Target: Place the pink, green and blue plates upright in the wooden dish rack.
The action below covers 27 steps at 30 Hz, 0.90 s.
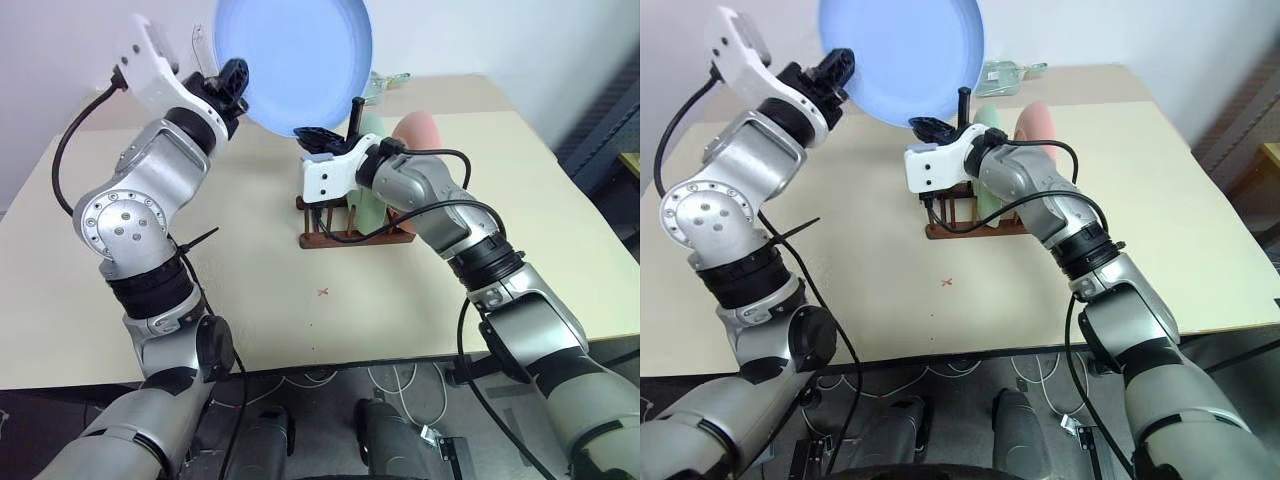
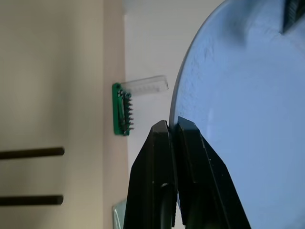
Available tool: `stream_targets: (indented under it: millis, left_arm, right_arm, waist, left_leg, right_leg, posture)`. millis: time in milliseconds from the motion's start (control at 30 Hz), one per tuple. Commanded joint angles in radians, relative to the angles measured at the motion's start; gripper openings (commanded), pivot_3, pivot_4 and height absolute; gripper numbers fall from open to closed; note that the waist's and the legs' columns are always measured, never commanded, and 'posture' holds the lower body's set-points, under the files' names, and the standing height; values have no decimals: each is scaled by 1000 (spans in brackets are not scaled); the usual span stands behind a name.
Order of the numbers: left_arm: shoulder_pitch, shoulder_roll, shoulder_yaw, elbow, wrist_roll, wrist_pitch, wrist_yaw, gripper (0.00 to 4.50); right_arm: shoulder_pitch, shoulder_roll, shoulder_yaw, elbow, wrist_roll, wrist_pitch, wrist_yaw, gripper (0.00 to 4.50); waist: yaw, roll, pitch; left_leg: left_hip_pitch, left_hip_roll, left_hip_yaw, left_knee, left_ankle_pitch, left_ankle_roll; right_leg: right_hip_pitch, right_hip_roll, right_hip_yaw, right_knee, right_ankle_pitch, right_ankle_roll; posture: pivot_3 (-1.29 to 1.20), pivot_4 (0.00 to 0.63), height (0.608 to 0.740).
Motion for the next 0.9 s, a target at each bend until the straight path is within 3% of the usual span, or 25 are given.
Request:
stream_targets:
  millis: [33, 267, 433, 600, 900]
  left_arm:
    - [-41, 27, 72, -6, -30, -94, 4, 3999]
    - [-2, 174, 99, 60, 41, -199, -57, 3999]
    - [211, 357, 82, 170, 195, -324, -249, 3999]
    - [423, 401, -9, 208, 302, -453, -438, 3999]
    - [651, 388, -256, 71, 432, -524, -637, 3999]
  right_arm:
    - [-4, 8, -50, -63, 35, 4, 4, 0]
    - [12, 60, -103, -119, 155, 34, 49, 0]
    - [71, 211, -232, -345, 568, 287, 211, 0]
    - [125, 275, -306, -529, 813, 558, 247, 0]
    - [234, 417, -442, -719, 1223, 1018, 65, 0]
  waist:
    - [0, 0, 0]
    - [-2, 0, 0]
    - [-9, 2, 0]
    - [4, 0, -1]
    - [21, 1, 0]
  left_leg:
    - [0, 0, 0, 0, 0, 0]
    - [0, 0, 0, 0, 0, 0]
    - [1, 1, 0, -2, 0, 0]
    - [0, 1, -2, -1, -2, 3]
    - [0, 1, -2, -2, -3, 5]
  right_leg:
    - [0, 0, 0, 0, 0, 0]
    - [0, 0, 0, 0, 0, 0]
    - [0, 1, 1, 1, 0, 0]
    - [0, 2, 0, 1, 0, -1]
    - [-2, 1, 0, 2, 1, -2]
  posture:
    - [0, 150, 740]
    - [0, 150, 740]
    - [0, 150, 740]
    - [0, 150, 740]
    - [0, 150, 740]
